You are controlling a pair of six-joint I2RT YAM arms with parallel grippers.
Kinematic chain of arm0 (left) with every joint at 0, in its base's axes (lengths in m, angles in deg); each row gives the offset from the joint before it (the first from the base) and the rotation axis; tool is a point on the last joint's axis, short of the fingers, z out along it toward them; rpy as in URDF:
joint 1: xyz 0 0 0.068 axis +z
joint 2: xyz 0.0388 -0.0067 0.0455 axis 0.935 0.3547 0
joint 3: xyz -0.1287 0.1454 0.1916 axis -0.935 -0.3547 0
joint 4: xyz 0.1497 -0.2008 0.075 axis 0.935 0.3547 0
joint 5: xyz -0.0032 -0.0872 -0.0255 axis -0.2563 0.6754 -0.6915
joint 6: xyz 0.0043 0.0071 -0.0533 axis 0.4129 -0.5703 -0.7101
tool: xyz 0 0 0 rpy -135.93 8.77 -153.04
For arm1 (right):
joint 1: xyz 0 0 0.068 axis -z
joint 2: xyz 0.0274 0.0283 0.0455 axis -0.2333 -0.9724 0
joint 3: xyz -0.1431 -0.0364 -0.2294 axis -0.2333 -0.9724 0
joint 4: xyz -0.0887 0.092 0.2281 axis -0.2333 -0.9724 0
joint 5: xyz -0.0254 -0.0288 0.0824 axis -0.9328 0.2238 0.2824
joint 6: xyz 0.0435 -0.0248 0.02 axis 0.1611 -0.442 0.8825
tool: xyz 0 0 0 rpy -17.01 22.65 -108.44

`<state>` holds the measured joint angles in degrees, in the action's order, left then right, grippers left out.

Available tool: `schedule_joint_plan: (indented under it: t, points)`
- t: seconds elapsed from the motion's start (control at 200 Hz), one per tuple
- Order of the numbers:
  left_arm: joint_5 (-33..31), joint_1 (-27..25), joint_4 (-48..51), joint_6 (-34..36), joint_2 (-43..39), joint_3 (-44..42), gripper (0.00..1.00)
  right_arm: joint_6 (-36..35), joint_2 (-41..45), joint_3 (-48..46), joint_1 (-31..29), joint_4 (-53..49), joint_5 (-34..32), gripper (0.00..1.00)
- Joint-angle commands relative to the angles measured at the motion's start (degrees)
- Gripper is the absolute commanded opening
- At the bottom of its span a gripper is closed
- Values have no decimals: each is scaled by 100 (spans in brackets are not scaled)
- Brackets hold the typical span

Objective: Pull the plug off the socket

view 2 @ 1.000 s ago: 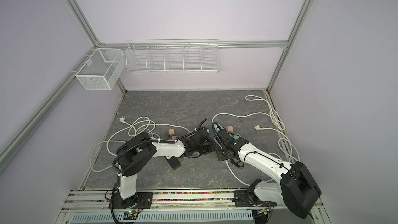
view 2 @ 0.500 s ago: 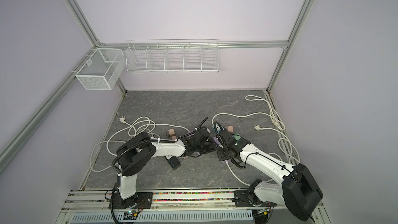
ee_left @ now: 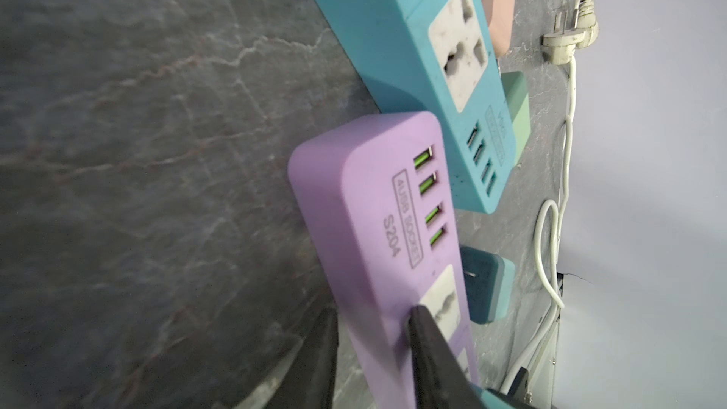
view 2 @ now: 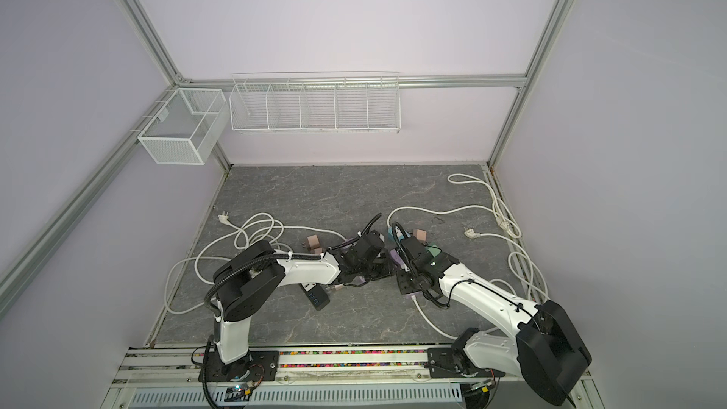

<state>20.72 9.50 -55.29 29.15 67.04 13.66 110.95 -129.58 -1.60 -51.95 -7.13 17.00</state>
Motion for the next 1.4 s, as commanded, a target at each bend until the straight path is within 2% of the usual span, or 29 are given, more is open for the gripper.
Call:
schedule_joint_plan:
  t: [0.0,0.055,0.165,0.345,0.475,0.54,0.7,0.85,0.95,1.22,1.395]
  points:
    - [-80,5,1303,146,483,-221,31,-4,28,181,-56,213,-203,14]
    - [-85,5,1335,165,462,-231,32,-64,74,234,11,37,-511,15]
    - [-93,13,1400,216,444,-256,32,-171,99,288,121,-113,-591,15]
    - [-58,15,1362,207,491,-260,31,-42,75,113,1,397,208,13]
    - [-93,18,1384,212,463,-279,31,-133,200,188,32,-22,-628,13]
    - [-104,22,1435,243,433,-260,31,-213,259,240,107,-176,-830,13]
    - [-108,19,1459,291,410,-174,31,-117,376,258,134,-6,-226,12]
    - [-67,13,1380,262,418,-81,31,-139,755,249,143,-153,-417,13]
    - [-59,13,1326,270,391,-11,31,-149,973,311,213,-260,-305,13]
    - [-232,43,1407,437,106,575,32,212,1160,414,408,-233,457,13]
    - [-384,134,1033,519,-473,409,34,554,1422,295,425,-59,1092,13]
